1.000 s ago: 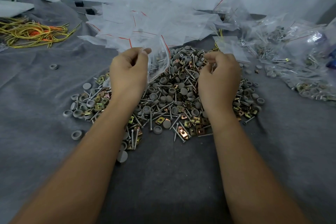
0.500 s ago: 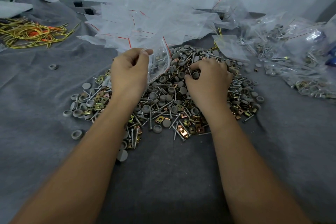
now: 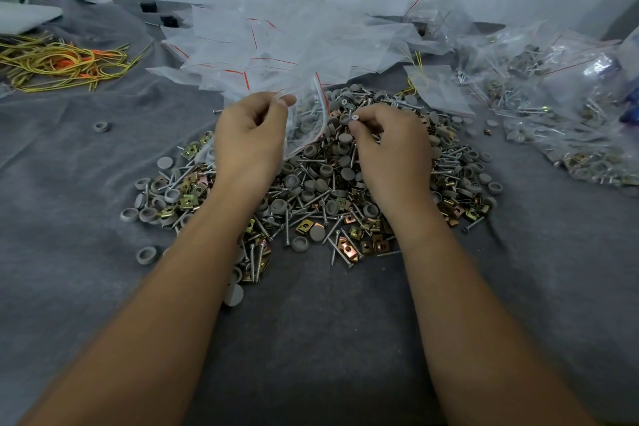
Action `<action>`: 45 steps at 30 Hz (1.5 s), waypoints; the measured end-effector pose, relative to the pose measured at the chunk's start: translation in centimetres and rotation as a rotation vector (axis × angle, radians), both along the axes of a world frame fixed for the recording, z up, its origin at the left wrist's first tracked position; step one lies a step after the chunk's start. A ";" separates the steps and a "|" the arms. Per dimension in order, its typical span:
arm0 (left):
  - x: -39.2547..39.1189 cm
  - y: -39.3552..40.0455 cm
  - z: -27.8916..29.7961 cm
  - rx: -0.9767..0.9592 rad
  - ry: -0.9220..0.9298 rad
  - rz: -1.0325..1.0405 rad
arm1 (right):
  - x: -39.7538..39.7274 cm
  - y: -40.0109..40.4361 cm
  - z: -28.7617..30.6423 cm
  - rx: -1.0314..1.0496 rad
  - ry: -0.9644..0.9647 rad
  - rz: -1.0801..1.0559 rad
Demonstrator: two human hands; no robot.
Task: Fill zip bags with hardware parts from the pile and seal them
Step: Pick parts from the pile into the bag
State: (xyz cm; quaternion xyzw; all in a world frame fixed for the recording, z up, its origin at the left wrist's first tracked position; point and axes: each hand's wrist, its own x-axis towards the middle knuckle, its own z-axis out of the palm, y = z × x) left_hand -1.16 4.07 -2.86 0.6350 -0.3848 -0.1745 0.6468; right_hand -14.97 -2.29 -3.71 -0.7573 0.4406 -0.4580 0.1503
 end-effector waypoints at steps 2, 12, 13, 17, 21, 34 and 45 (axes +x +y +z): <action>0.1 0.0 0.0 -0.006 -0.006 0.006 | 0.0 -0.1 -0.1 0.011 -0.002 -0.004; 0.0 -0.1 0.0 0.004 -0.018 -0.086 | 0.5 1.2 0.3 -0.150 -0.180 0.266; -0.1 -0.1 -0.1 0.006 -0.026 -0.112 | 0.6 1.3 0.3 -0.156 -0.135 0.269; -0.3 0.0 0.1 -0.015 -0.083 -0.142 | 1.0 1.3 -0.2 -0.155 0.035 0.250; -0.4 0.2 0.0 -0.034 -0.132 -0.180 | 0.9 1.4 -0.5 -0.223 0.235 0.166; -1.0 0.8 0.1 -0.069 -0.292 -0.239 | 1.3 1.7 -0.4 -0.182 0.151 0.228; -0.8 1.1 0.0 -0.123 -0.492 -0.132 | 1.9 1.8 -0.8 0.022 -0.259 0.308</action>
